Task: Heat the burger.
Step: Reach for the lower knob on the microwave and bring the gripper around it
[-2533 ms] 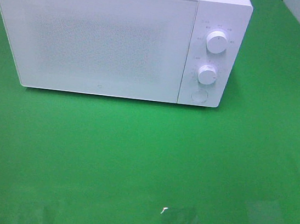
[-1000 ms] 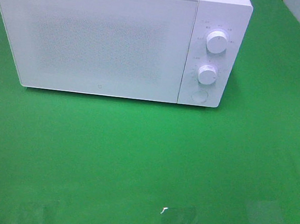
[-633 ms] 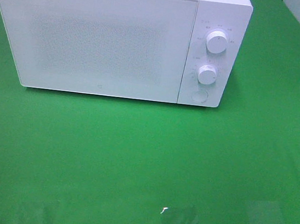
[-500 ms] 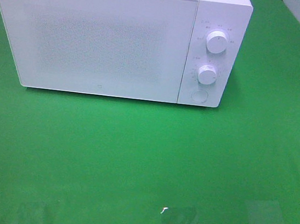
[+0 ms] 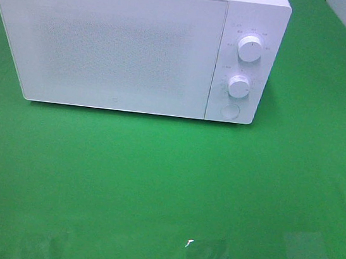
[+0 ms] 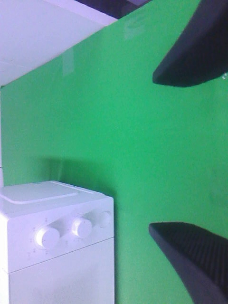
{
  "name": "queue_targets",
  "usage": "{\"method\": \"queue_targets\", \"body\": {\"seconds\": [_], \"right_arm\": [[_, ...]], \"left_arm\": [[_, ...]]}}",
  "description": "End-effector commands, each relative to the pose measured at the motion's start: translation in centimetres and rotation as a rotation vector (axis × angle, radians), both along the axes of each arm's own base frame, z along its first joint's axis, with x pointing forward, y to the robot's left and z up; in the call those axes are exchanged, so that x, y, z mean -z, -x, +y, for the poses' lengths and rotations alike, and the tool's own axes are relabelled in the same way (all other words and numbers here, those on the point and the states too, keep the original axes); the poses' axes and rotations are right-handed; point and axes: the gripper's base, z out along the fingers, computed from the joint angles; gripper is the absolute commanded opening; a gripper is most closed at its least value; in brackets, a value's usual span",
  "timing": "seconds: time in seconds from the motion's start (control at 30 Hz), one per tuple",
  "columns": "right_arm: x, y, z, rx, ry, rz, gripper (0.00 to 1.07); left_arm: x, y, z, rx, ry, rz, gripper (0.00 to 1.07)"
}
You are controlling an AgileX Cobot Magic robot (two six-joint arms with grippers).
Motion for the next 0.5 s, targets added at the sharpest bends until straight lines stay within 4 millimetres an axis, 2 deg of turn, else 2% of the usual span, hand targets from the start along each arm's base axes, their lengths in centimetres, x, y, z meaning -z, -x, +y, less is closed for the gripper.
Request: {"method": "queue_targets", "body": {"seconds": [0.03,0.2,0.5], "right_arm": [[-1.0,-0.7,0.1,-0.005,0.007,-0.064,0.75],[-1.1,-2.4,0.3,-0.013,0.022,-0.126,0.75],[0.3,-5.6,0.8,-0.039,0.032,-0.159,0.75]], "left_arm": [[0.0,0.3,-0.1,0.0,0.005,-0.036,1.01],[0.0,0.3,-0.1,0.0,0.005,-0.036,1.01],[0.0,0.3,-0.1,0.0,0.005,-0.036,1.0]]}}
